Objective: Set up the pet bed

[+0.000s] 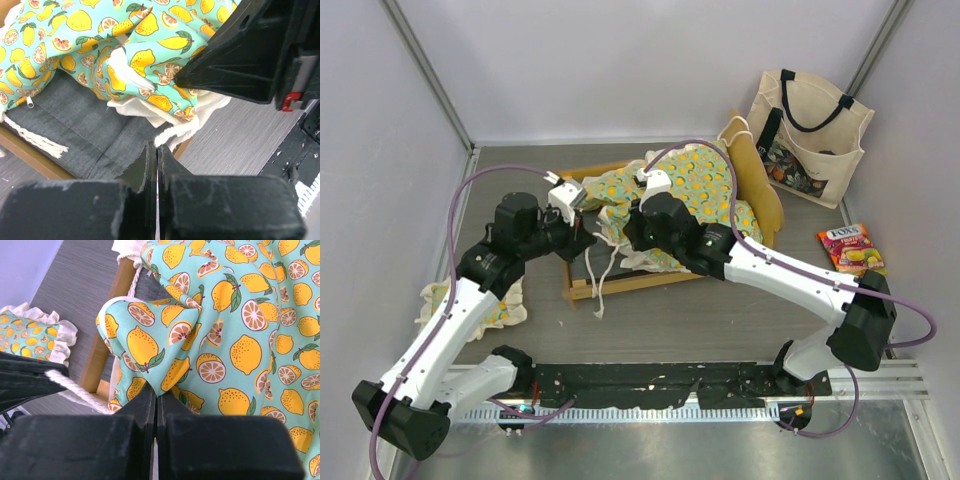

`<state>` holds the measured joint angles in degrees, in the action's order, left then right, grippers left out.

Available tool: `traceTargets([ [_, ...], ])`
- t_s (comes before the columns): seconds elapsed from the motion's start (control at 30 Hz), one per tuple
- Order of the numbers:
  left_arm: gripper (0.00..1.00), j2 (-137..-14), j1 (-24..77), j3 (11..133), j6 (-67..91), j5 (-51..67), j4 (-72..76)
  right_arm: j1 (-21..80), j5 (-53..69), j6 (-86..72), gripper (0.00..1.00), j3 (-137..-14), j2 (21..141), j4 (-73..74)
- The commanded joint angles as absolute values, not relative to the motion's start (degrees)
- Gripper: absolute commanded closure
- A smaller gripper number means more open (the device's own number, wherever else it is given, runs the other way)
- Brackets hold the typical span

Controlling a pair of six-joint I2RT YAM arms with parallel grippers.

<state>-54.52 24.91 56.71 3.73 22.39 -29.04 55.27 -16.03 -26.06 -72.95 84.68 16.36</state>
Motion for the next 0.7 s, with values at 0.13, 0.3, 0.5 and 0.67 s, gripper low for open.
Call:
traceTargets([
  [0.13, 1.00, -56.4, 28.7, 60.6, -7.8, 12.5, -30.9, 55.0, -15.2, -28.3, 0.99, -72.4, 80.2, 13.7],
  [0.3, 1.00, -55.9, 29.3, 61.3, -9.1, 12.7, -28.0, 55.0, -14.3, -29.1, 0.99, -71.9, 80.3, 13.3],
  [0.5, 1.00, -56.2, 30.5, 63.2, -11.6, 12.0, -26.1, 55.0, -14.3, -29.4, 0.99, -71.5, 80.1, 13.0],
  [0.67, 1.00, -56.7, 30.9, 64.0, -13.2, 11.1, -23.3, 55.1, -14.3, -29.4, 0.99, -71.7, 80.2, 12.9],
])
